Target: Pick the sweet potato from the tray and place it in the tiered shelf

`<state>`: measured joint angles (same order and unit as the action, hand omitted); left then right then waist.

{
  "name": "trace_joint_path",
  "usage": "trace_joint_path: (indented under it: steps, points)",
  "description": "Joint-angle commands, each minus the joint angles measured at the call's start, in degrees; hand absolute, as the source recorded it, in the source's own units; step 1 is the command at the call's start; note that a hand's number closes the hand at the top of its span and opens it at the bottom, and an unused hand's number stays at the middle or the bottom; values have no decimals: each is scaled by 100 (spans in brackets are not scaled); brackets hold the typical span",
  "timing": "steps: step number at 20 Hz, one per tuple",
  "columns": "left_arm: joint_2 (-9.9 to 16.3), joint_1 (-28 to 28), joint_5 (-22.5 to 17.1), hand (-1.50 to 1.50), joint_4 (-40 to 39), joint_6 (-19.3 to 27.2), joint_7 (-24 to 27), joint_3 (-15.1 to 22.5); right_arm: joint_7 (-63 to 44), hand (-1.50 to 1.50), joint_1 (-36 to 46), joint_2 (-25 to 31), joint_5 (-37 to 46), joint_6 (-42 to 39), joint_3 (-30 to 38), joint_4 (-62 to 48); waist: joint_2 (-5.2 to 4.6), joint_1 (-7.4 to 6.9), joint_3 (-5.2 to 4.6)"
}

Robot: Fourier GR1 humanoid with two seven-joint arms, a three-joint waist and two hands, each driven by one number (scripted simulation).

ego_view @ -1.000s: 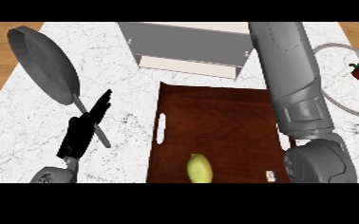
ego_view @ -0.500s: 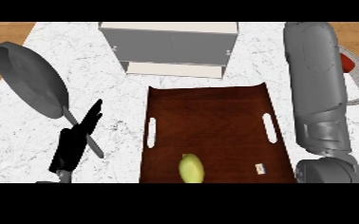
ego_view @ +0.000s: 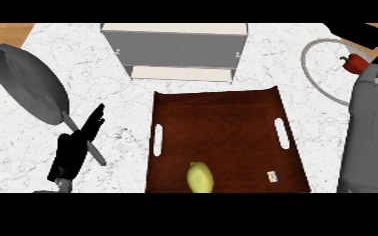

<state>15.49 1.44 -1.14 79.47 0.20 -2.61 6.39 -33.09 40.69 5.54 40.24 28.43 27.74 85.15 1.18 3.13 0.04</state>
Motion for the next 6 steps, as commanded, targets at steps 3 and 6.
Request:
trace_joint_path:
  steps: [3, 6]
  points:
    - [-168, -124, 76, 0, -271, 79, 156, -43, -447, -150, -1598, 324, -702, -1390, -31, 2280, -65, -89, -6]
    - [-132, -129, 98, 0, -163, -166, 148, 3, -1155, -150, -1867, 254, -471, -1494, -241, 2888, -100, -251, -7]
